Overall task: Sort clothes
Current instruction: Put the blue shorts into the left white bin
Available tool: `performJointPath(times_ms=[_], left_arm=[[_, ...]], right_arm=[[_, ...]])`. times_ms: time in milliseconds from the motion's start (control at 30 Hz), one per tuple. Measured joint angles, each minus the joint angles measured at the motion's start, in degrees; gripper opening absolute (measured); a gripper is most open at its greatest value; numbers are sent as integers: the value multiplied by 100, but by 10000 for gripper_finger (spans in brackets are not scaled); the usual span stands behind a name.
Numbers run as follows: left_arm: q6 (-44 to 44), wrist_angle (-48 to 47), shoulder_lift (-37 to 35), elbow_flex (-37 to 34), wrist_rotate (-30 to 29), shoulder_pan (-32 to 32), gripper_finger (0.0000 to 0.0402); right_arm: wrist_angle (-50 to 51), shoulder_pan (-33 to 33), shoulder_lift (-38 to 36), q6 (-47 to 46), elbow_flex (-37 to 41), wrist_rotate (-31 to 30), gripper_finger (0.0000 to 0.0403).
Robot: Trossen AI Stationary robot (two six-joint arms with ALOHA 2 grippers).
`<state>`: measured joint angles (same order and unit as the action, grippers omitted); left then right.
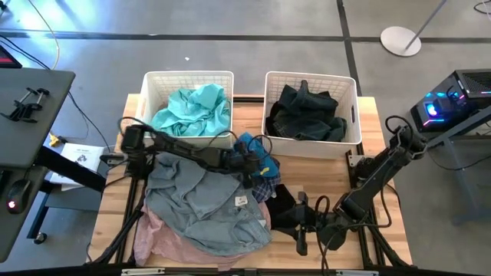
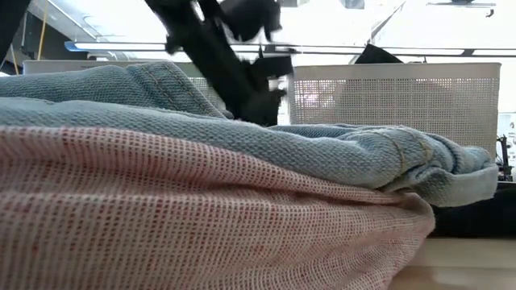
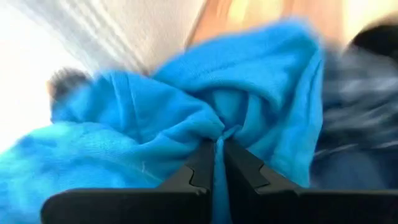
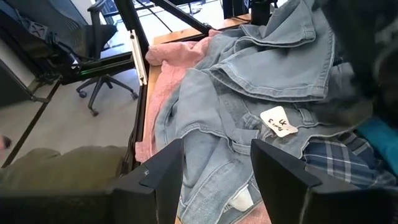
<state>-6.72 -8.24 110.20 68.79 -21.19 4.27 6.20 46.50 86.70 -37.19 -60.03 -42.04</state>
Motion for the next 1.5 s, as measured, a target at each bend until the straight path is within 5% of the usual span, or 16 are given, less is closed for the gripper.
performJointPath(times_ms=[300, 600, 767, 933, 1133, 1267, 1500], left_arm=[[1196, 266, -2416, 0, -250, 381, 3], [4244, 1449, -4774, 9, -2059, 409, 1], [4397, 783, -5432, 15, -2460, -327, 1], [3202, -642, -5389, 13, -2200, -1714, 0], [1823, -1482, -4663, -217, -177, -3371, 0], [1349, -2095, -4016, -425, 762, -3691, 0], [1119, -3447, -2838, -436, 1210, -3723, 1]], right_arm=[[95, 0, 0, 15, 0, -113, 177], [231, 0, 0, 15, 2, -433, 177], [385, 0, 0, 15, 4, -584, 177], [485, 0, 0, 15, 4, -754, 177], [525, 0, 0, 15, 4, -772, 177], [545, 0, 0, 15, 5, -786, 177], [744, 0, 0, -20, 7, -888, 177]])
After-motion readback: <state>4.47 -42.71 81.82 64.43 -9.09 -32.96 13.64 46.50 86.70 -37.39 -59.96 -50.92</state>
